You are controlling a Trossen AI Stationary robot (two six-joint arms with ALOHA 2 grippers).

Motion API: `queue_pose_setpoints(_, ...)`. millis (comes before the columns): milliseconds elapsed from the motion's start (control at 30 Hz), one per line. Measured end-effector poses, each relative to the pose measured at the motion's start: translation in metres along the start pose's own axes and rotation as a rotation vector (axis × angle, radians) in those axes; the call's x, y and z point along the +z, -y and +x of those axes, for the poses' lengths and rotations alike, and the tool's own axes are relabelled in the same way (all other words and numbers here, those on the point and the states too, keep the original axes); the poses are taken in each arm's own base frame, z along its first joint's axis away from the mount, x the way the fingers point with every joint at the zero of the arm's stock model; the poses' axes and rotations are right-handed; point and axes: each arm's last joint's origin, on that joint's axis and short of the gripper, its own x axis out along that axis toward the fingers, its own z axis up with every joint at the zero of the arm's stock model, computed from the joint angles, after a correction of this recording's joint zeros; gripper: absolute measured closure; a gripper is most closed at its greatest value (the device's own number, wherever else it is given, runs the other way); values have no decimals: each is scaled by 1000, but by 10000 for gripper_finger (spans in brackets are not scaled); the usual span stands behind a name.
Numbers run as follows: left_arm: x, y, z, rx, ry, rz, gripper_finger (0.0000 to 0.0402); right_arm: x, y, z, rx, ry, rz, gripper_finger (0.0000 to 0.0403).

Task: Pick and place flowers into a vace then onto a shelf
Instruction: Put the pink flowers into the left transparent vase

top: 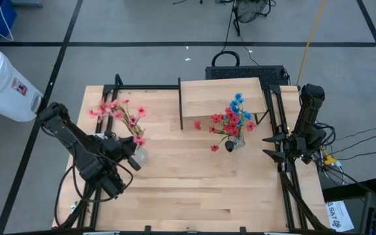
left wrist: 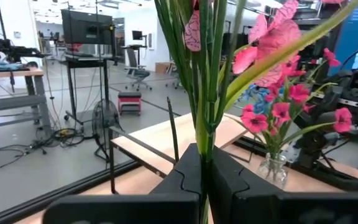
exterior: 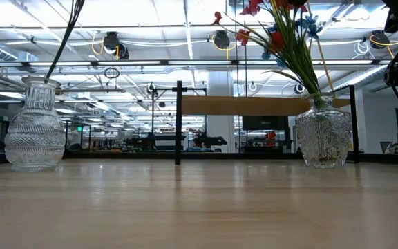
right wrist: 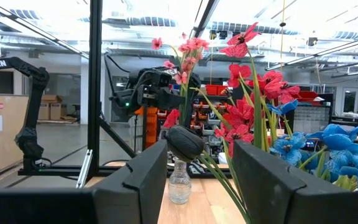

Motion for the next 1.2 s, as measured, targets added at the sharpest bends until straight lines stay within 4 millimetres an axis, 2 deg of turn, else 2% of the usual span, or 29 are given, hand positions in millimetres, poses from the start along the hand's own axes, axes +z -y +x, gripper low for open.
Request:
queue_pose_setpoints(700, -4, -1, -4, -17, -11, 43, 393, 0, 0, 0, 0, 0, 0, 225)
queue_pose_setpoints(1200, -73, -20, -2, -20, -3, -85, 389, 0, 0, 0, 0, 0, 0, 226)
